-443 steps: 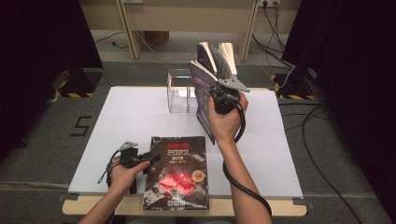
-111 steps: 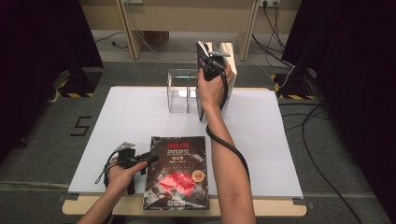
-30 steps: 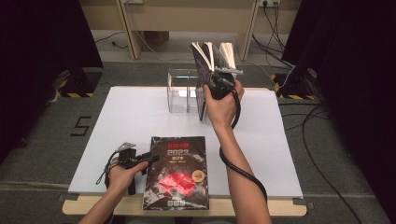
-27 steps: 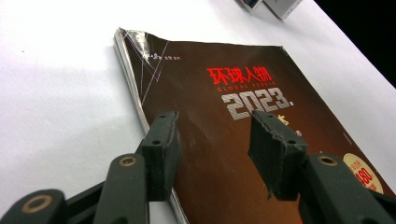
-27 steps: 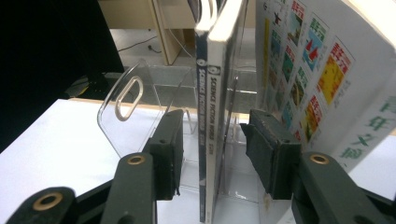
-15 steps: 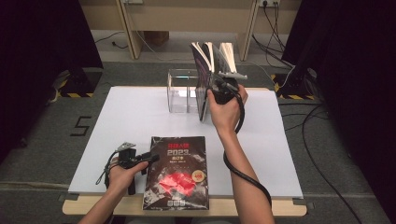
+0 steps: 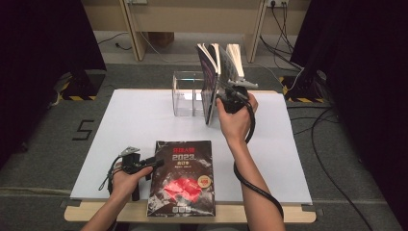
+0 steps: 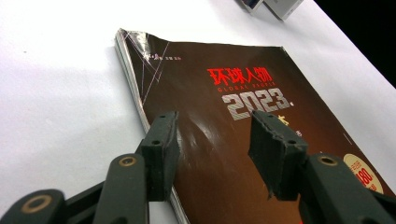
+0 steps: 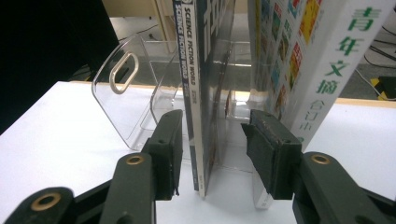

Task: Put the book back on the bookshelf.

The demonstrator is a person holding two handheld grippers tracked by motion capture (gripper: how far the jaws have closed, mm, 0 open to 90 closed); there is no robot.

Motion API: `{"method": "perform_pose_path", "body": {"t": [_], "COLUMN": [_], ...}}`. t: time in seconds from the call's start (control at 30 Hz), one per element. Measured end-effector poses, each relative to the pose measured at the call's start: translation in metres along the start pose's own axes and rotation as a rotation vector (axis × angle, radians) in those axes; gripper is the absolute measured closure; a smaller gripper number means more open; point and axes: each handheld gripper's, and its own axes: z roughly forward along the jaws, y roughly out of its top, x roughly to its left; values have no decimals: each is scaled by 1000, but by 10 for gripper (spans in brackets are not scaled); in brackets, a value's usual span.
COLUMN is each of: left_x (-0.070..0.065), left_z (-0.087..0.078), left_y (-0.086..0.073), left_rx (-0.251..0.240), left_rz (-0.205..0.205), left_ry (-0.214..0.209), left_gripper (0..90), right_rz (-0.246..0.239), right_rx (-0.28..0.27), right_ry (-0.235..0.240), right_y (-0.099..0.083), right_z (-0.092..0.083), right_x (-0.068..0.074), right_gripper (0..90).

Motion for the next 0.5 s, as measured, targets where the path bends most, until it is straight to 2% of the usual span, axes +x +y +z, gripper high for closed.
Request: {"method": "perform_pose_path", "body": {"t": [0.5], "left_x": [0], "left_z": [0], "left_y": [0], "left_rx": [-3], "left_rz": [-3], "left_ry": [4], "left_gripper": [513], "right_rz": [-3], "right_rx": [33], "right_ry": [9], "right_y": [-17], "right_z": [-8], "right_x": [-6], "right_gripper": [555]}}
